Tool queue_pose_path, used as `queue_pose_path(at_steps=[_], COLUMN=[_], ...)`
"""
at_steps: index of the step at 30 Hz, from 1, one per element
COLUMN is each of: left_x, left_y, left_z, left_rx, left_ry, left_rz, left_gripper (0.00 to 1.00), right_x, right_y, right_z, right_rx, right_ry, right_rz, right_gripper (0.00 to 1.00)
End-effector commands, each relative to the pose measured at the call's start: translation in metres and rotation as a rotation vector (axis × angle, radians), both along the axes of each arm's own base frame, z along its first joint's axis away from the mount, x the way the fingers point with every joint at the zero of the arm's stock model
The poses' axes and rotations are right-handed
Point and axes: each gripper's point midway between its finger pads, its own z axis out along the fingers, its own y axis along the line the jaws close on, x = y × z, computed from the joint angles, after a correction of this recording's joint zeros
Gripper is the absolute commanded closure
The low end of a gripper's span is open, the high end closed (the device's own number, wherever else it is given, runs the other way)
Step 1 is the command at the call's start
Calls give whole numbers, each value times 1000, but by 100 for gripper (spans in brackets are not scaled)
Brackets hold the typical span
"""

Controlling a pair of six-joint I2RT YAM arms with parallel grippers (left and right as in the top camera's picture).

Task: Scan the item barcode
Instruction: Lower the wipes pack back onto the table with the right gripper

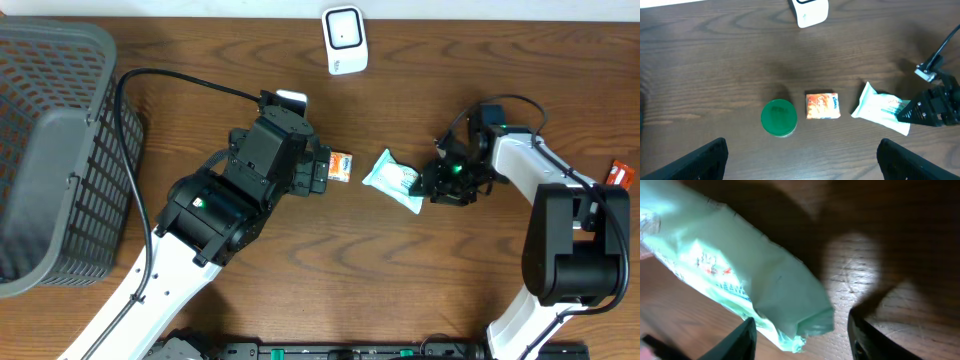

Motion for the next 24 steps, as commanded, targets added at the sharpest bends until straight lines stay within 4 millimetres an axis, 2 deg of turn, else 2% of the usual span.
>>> queue_pose_path(at_steps=[1, 7, 9, 13, 17, 18, 20, 24], left_x=[2, 2, 2, 2, 2, 2, 2, 2], left_y=[3, 3, 3, 3, 3, 3, 3, 3], left_z=[1, 1, 1, 1, 1, 1, 1, 1], left_rx=[11, 12, 11, 11, 12, 12, 11, 11], left_ry=[-7, -7, -7, -7, -7, -7, -7, -7], left_rz=[13, 13, 13, 13, 13, 13, 13, 13], left_gripper=[5, 5, 5, 5, 5, 5, 5, 5], right_x=[7, 31, 44, 60, 60, 59, 55, 47], right_y=[-1, 9, 10, 11, 14, 17, 25, 38], right_z=[2, 32, 38, 43, 38, 37, 36, 36], right_rx=[-71, -69, -77, -91, -88, -77, -53, -62], right_ry=[-56, -174, -256, -395, -449, -458, -467, -460], right_rz=[112, 270, 347, 506, 644, 668, 717, 780], right_gripper=[44, 44, 3, 1, 1, 3, 14, 14])
